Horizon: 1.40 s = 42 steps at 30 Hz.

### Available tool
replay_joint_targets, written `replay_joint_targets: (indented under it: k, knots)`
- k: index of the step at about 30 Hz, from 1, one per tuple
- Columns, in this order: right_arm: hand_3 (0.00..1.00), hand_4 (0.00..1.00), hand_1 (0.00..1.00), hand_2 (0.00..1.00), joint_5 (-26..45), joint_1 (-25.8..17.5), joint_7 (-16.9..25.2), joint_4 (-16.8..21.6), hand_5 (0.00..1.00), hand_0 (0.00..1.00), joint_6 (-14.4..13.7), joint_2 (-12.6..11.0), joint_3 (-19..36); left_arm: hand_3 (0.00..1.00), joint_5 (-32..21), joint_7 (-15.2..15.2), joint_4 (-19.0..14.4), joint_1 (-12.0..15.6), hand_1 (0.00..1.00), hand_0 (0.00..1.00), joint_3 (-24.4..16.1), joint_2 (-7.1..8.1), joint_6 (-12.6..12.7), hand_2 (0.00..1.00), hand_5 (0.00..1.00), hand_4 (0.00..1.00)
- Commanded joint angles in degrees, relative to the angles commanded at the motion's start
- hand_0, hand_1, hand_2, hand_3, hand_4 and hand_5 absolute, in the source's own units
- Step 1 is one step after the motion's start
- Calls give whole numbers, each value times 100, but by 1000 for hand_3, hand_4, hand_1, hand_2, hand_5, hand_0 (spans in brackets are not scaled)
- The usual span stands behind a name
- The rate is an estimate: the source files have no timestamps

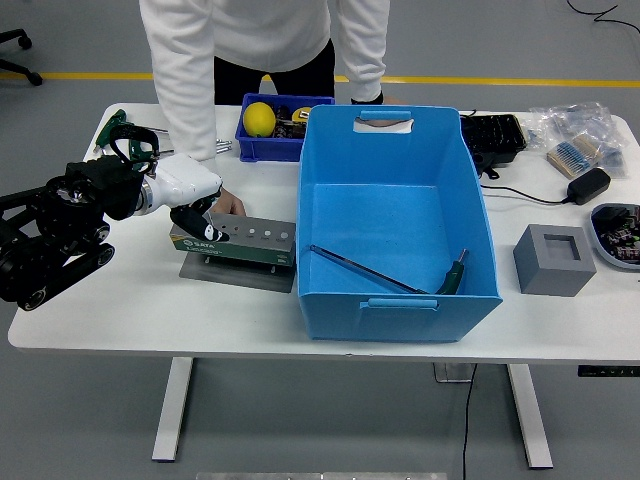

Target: Lift tool from toolbox,place it in box,lift tool from toolbox,place it in box

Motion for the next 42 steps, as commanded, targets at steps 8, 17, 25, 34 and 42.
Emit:
replay_joint_targets:
  k: [8,17,25,34,42]
  knots:
    - [639,884,726,787,-54,-10,-12,-4,751,732,-1,8,51,102,-8,-134,62,12,134,459,53,-11,183,132,755,843]
    - [639,884,725,787,-53,-23,-7,-4,752,731,-8,15,56,73,58,-310,121,35,84,357,66,-12,468,97,661,868]
    - [638,884,725,787,16,-6,11,-3,752,726,-6,8,15,57,69,-465,270,54,38,178,-9,-29,864,75,368,901]
    - [638,884,724,786,36,10,20,-5,752,724,-7,3,-7,54,-68,-599,295,123,4,143,-339,3,1344,55,260,829]
    - [638,884,723,786,18,-11,22,-14,752,723,-17,15,14,53,-115,-472,-38,173,2,132,-890,43,1089,39,280,837]
